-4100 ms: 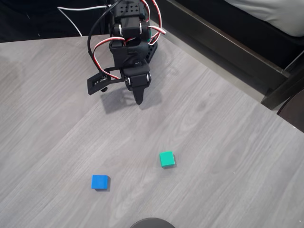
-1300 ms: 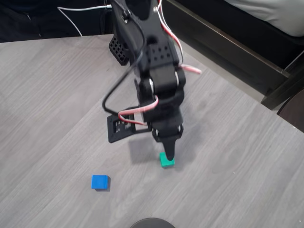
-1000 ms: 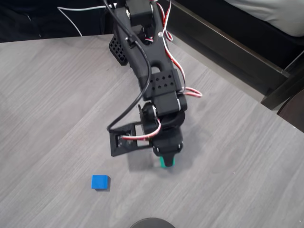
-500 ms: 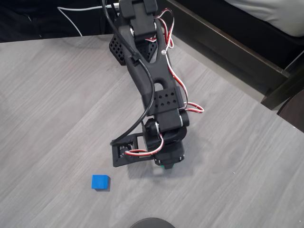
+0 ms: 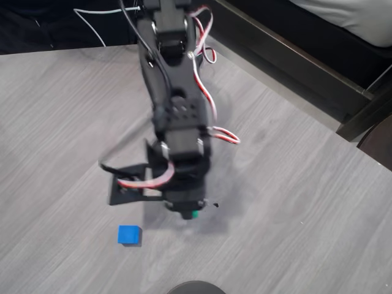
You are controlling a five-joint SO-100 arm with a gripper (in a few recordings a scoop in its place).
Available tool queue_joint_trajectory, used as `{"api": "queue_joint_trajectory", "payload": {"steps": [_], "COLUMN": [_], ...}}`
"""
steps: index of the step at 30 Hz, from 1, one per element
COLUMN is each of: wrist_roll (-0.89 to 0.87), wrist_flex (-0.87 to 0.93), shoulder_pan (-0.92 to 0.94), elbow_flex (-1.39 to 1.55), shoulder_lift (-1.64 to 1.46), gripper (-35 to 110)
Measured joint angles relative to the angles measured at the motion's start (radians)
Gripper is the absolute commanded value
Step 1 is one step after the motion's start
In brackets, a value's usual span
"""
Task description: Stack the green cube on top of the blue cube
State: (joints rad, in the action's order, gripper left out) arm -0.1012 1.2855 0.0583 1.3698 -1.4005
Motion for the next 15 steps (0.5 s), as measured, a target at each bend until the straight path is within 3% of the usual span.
{"api": "queue_joint_trajectory", "payload": {"steps": [15], "wrist_roll": [0.094], "wrist_flex": [0.006], "shoulder_pan": [0.242], "elbow_flex": [-0.12], "shoulder_lift": [0.067], "gripper": [0]}}
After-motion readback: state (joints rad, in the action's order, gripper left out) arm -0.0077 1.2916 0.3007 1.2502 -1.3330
